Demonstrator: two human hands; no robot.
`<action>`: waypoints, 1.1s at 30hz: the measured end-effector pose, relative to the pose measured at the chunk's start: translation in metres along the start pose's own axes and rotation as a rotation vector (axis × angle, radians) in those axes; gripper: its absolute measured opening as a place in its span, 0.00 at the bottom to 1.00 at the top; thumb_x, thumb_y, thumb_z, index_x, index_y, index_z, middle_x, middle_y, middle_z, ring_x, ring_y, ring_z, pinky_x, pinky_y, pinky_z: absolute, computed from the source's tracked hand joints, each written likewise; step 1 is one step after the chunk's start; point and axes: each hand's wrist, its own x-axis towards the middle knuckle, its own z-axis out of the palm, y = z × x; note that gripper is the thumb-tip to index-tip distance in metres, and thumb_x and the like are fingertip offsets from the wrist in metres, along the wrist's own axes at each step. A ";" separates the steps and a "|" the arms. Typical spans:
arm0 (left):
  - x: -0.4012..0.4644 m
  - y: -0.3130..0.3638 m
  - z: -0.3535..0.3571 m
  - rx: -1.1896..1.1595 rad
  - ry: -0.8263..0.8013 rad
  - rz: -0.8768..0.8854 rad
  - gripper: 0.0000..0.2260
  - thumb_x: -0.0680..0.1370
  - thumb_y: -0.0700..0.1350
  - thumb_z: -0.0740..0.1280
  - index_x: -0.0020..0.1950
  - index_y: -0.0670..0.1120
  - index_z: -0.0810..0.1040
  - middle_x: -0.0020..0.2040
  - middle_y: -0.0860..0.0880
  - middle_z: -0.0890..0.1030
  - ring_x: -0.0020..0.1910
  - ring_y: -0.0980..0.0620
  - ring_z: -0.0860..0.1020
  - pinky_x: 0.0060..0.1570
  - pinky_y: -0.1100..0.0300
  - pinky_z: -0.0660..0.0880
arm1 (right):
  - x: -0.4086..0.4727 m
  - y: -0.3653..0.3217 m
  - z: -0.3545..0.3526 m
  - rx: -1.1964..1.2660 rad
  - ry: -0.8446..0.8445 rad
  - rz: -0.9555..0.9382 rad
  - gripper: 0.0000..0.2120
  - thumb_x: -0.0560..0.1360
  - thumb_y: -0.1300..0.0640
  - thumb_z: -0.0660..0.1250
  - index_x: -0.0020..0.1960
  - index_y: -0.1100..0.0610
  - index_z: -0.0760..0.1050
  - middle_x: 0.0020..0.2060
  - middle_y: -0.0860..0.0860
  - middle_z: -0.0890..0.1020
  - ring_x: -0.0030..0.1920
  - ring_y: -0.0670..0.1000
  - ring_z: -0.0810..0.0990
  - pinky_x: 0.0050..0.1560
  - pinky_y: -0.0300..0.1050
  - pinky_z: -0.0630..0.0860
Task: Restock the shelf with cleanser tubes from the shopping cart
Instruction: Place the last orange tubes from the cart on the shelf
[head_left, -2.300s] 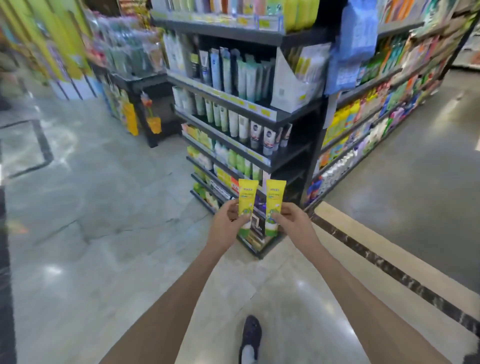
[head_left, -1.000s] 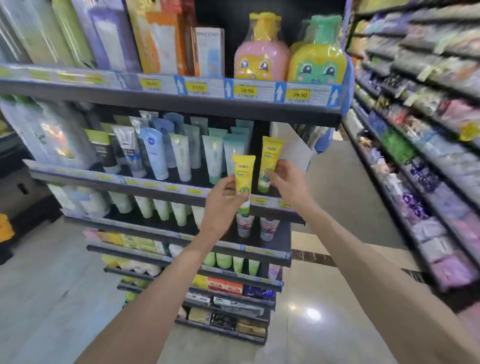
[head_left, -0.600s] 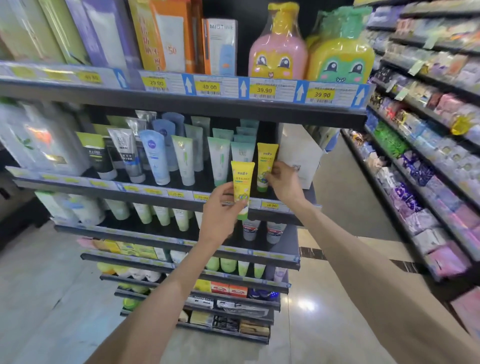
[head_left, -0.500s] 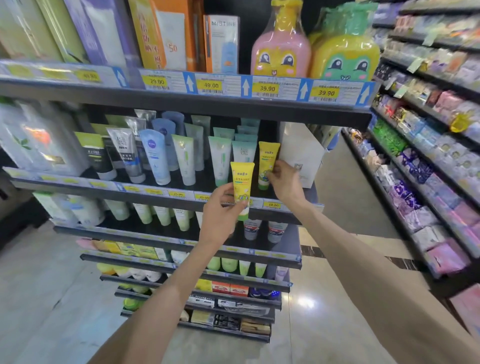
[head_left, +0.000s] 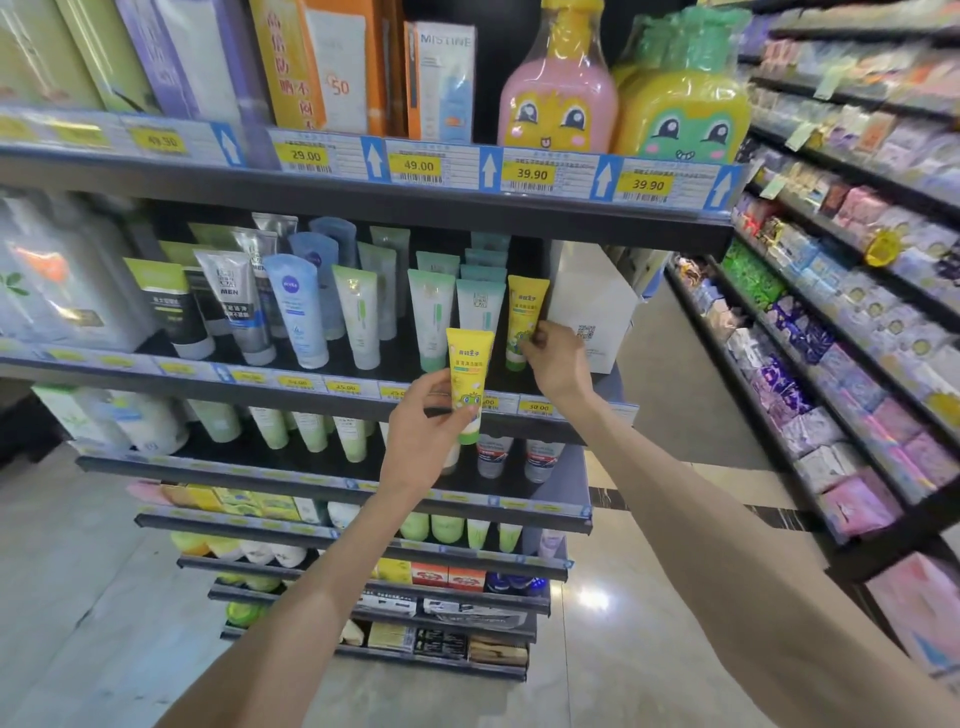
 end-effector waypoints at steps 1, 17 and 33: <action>-0.001 0.000 -0.001 0.000 0.000 0.000 0.17 0.78 0.40 0.76 0.65 0.47 0.80 0.56 0.53 0.84 0.51 0.64 0.80 0.47 0.72 0.76 | -0.002 -0.001 -0.002 0.014 -0.010 0.006 0.07 0.81 0.60 0.68 0.53 0.64 0.80 0.48 0.58 0.86 0.49 0.58 0.83 0.51 0.53 0.79; 0.007 0.021 0.023 -0.055 -0.122 0.145 0.19 0.78 0.42 0.75 0.67 0.55 0.79 0.59 0.53 0.81 0.56 0.54 0.82 0.54 0.60 0.81 | -0.067 -0.037 -0.042 0.430 -0.158 -0.153 0.08 0.80 0.56 0.71 0.58 0.51 0.80 0.52 0.48 0.86 0.54 0.48 0.85 0.48 0.43 0.83; 0.029 -0.038 -0.021 0.788 -0.025 0.456 0.15 0.82 0.49 0.69 0.68 0.47 0.80 0.61 0.50 0.78 0.64 0.47 0.72 0.69 0.50 0.69 | -0.026 -0.019 -0.029 0.333 0.041 -0.046 0.07 0.81 0.53 0.69 0.58 0.46 0.81 0.50 0.42 0.86 0.54 0.46 0.84 0.58 0.58 0.82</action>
